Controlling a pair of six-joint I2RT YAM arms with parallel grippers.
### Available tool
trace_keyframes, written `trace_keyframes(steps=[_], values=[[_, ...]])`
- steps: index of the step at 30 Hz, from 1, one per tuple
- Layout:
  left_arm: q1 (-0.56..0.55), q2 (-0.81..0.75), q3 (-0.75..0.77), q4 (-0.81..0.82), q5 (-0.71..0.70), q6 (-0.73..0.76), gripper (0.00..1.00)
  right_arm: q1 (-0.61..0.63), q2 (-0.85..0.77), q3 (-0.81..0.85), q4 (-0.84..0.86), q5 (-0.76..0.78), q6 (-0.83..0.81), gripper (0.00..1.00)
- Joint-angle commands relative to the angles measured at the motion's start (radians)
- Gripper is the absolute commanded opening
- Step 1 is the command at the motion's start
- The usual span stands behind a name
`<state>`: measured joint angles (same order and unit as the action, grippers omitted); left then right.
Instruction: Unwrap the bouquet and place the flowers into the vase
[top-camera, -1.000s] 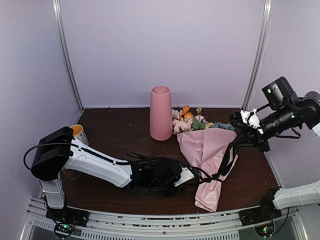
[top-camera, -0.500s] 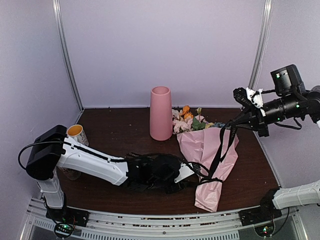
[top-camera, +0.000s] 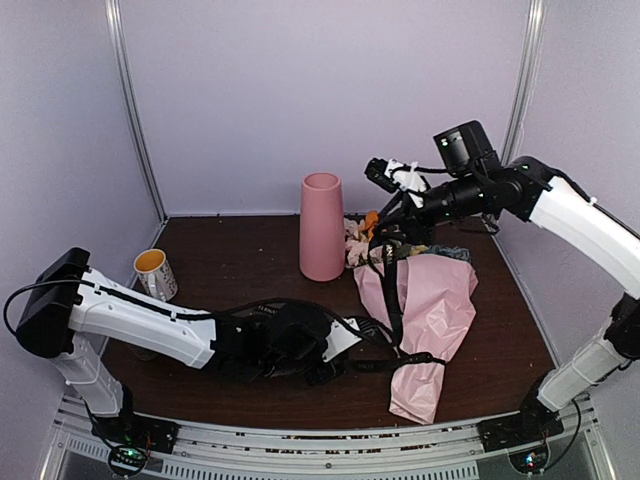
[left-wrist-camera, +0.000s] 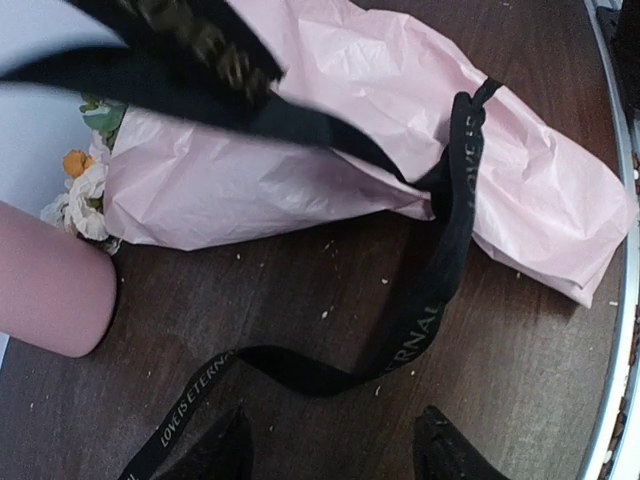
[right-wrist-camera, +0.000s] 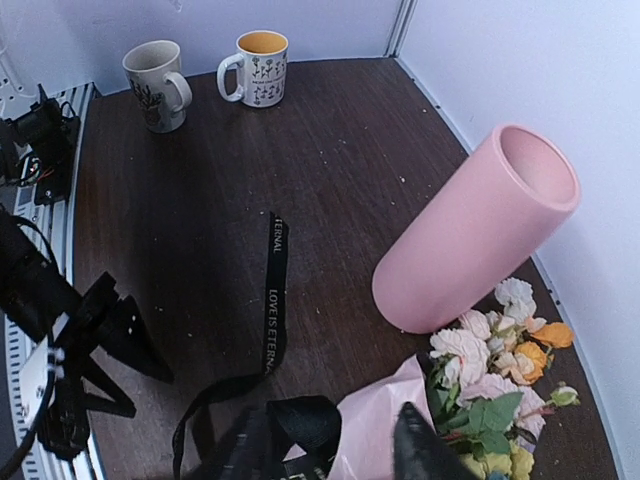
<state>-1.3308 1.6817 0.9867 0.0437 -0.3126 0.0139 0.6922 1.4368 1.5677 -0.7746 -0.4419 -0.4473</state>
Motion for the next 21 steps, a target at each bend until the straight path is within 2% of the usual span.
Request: trace_keyframes(steps=[1, 4, 7, 10, 15, 18, 21], values=[[-0.023, -0.002, 0.003, -0.044, -0.052, -0.004, 0.56, 0.049, 0.15, 0.136, 0.063, 0.078, 0.121, 0.68], [-0.031, 0.005, 0.037, -0.053, -0.055, 0.013, 0.56, 0.006, 0.142, 0.115, 0.026, 0.063, 0.136, 0.7], [-0.031, 0.009, 0.052, -0.029, -0.046, 0.036, 0.56, -0.064, 0.004, -0.074, 0.065, 0.062, 0.101, 0.69], [-0.03, 0.024, 0.077, -0.011, -0.039, 0.069, 0.53, -0.116, -0.166, -0.277, 0.026, 0.086, -0.024, 0.64], [-0.018, 0.082, 0.126, 0.01, -0.004, 0.105, 0.5, -0.12, -0.446, -0.592, -0.077, 0.082, -0.206, 0.48], [0.014, 0.12, 0.163, 0.004, 0.048, 0.086, 0.48, -0.119, -0.509, -0.724, -0.141, 0.083, -0.294, 0.38], [0.048, 0.154, 0.208, -0.003, 0.097, 0.061, 0.55, -0.108, -0.518, -0.791, -0.171, 0.107, -0.345, 0.29]])
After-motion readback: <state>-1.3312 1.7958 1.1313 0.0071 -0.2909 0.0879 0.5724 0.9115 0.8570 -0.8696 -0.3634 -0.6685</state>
